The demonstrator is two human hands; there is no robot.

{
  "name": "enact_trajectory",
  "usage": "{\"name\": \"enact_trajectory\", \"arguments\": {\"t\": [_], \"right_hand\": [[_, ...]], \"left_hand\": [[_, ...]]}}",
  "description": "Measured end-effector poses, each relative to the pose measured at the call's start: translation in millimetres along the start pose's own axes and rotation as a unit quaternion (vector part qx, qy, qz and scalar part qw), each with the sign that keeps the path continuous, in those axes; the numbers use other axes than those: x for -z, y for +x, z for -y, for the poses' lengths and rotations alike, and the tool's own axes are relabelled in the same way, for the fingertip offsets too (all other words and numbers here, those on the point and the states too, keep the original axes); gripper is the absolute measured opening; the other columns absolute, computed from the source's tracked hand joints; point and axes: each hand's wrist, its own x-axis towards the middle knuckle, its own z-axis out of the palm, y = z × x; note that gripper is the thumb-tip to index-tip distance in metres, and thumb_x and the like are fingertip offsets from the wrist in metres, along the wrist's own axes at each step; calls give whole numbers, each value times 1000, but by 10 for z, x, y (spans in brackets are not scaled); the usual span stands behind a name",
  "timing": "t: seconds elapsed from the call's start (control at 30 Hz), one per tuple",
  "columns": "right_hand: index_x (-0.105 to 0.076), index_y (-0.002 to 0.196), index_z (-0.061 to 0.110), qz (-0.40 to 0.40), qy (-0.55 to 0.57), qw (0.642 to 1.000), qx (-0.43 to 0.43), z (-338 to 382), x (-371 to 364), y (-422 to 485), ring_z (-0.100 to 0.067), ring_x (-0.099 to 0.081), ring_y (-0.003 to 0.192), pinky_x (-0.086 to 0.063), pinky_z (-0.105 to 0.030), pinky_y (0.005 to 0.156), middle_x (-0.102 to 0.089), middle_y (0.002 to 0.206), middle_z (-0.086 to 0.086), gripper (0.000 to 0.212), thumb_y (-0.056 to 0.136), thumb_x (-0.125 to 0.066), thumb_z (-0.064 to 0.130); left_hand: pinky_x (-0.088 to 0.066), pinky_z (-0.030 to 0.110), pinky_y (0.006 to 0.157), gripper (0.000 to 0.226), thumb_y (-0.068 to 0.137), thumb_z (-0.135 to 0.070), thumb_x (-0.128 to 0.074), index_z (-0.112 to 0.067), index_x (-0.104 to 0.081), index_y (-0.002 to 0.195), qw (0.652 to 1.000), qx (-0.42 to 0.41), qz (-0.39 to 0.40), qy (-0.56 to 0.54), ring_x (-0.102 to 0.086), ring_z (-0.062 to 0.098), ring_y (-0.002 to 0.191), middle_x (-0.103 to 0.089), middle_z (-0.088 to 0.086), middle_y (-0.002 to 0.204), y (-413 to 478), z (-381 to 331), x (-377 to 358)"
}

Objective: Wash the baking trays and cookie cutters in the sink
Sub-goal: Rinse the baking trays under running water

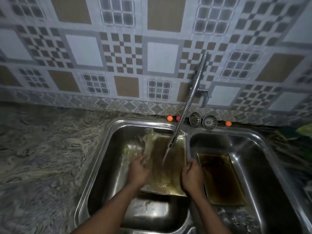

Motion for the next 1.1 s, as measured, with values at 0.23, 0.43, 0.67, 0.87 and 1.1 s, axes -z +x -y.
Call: {"name": "enact_trajectory", "arguments": {"t": [0.23,0.43,0.67,0.87,1.1], "right_hand": [[-66,113,9,-7,-48,998,-49,-159,321,121,-33,-63,101,-51,-38,87,-69,107,-14,23,95,-53,14],[-69,115,12,14,-44,992,-120,-430,373,142,-35,-62,105,-50,-36,84,-69,110,-15,26,94,-53,14],[-66,116,18,-5,-45,987,-153,-518,147,335,-34,-64,101,-52,-39,88,-71,108,-13,43,78,-48,12],[-56,97,14,-74,19,986,-146,-386,183,485,-37,-63,90,-51,-45,83,-66,92,-15,25,100,-37,30],[-53,120,16,-67,-57,996,-30,-157,108,404,-32,-62,102,-51,-41,84,-62,113,-11,29,102,-33,28]], "left_hand": [[-43,25,48,57,86,2,-62,-24,-54,136,981,17,154,-118,-58,15,51,-68,-7,98,-40,-356,-106],[-58,46,85,20,86,-14,-69,-25,-68,104,971,-40,175,-155,-72,21,87,-74,6,101,-141,-634,-361],[-21,13,111,58,95,0,-46,-41,-54,135,980,-163,114,-9,-24,4,143,-38,2,153,-324,-737,-587],[-38,36,113,56,98,-11,-44,-49,-45,140,981,-184,53,15,-38,15,139,-41,4,152,-238,-583,-608],[-43,33,106,41,96,-15,-57,-23,-53,136,988,-145,40,-23,-50,21,126,-52,7,132,-98,-409,-577]]}}
